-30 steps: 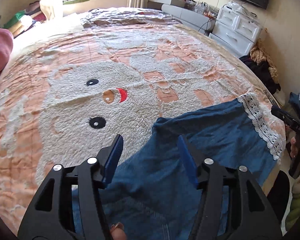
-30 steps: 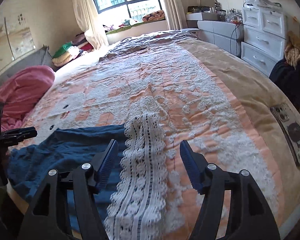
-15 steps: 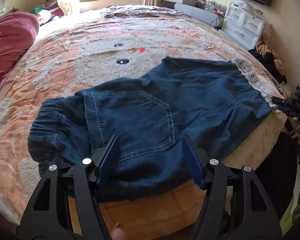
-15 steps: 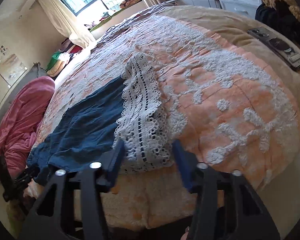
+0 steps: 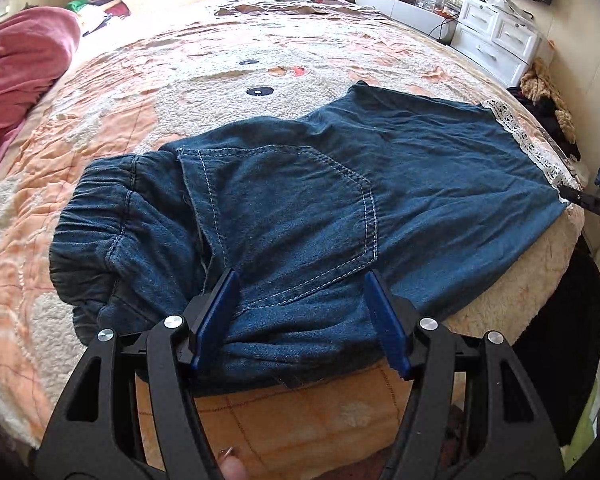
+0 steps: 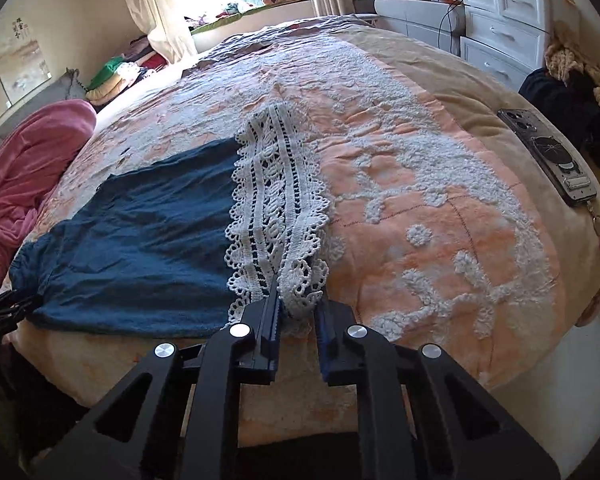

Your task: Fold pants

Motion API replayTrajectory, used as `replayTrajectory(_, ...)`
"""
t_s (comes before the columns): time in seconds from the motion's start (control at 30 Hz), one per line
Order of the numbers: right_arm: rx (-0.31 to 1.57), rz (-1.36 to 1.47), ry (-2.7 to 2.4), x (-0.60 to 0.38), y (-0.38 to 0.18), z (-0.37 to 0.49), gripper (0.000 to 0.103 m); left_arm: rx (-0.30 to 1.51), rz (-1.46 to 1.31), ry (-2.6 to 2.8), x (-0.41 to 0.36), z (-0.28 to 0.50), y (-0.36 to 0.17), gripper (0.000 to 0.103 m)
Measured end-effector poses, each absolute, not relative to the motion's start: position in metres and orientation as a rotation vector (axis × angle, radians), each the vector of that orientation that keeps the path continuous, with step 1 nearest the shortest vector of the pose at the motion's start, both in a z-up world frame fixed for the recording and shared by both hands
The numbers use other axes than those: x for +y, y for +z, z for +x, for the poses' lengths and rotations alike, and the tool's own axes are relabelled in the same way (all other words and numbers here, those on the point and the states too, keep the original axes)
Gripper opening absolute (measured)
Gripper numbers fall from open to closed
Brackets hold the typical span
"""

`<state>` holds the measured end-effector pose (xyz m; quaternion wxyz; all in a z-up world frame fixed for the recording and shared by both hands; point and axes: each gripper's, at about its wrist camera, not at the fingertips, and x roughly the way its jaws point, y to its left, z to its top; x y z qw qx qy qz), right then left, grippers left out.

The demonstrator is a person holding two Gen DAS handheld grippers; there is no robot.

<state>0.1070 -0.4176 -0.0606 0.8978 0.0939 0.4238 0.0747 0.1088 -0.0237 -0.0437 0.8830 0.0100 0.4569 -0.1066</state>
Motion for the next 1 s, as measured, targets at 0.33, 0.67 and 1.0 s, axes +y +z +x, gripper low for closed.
replayTrajectory(0.33, 0.798, 0.248, 0.097, -0.436, -0.034, 0.087, 0.045, 0.887, -0.03, -0.248, -0.014, 0.096, -0.02, 0.066)
replayTrajectory(0.67, 0.748, 0.144, 0.254, -0.36, -0.006, 0.086, 0.056, 0.812, 0.035, -0.259, -0.035, 0.116, 0.016, 0.081)
replayTrajectory(1.0, 0.911, 0.139, 0.246, -0.326, -0.057, 0.11, 0.056, 0.952, 0.16, -0.244, -0.058, 0.121, -0.049, 0.084)
